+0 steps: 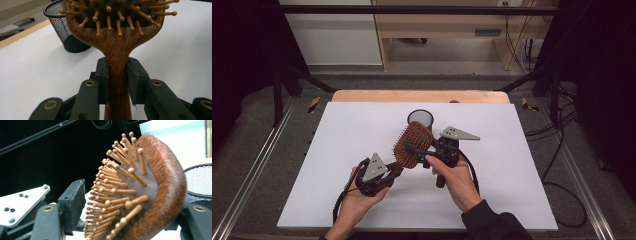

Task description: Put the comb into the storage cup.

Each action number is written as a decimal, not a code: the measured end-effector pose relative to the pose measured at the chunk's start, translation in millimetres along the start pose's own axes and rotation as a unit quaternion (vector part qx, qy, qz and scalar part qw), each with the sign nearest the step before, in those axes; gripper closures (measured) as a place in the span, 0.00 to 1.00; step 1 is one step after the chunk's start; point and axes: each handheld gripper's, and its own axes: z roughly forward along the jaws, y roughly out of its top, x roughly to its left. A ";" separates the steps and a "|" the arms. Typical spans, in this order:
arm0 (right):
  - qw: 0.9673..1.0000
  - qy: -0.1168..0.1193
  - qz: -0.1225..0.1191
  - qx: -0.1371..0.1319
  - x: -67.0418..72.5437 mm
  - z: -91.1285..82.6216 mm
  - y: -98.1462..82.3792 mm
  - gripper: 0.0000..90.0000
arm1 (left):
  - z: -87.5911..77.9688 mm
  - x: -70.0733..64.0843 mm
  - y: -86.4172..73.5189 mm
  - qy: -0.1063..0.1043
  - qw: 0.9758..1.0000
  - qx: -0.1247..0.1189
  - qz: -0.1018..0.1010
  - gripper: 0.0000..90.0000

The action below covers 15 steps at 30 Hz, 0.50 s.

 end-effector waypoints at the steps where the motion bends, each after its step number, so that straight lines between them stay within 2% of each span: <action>1: 1.000 0.001 0.007 -0.001 -0.1 0.6 0.3 0.40 | 0.3 0.4 -0.8 0.001 1.000 0.000 0.000 0.81; 8: 1.000 0.009 0.022 -0.011 1.1 1.2 2.1 0.46 | 1.2 0.9 -1.5 0.004 1.000 -0.004 -0.008 0.81; 15: 1.000 0.018 0.017 -0.019 6.2 4.1 3.3 0.54 | 2.1 1.6 -3.0 0.016 1.000 -0.009 -0.013 0.81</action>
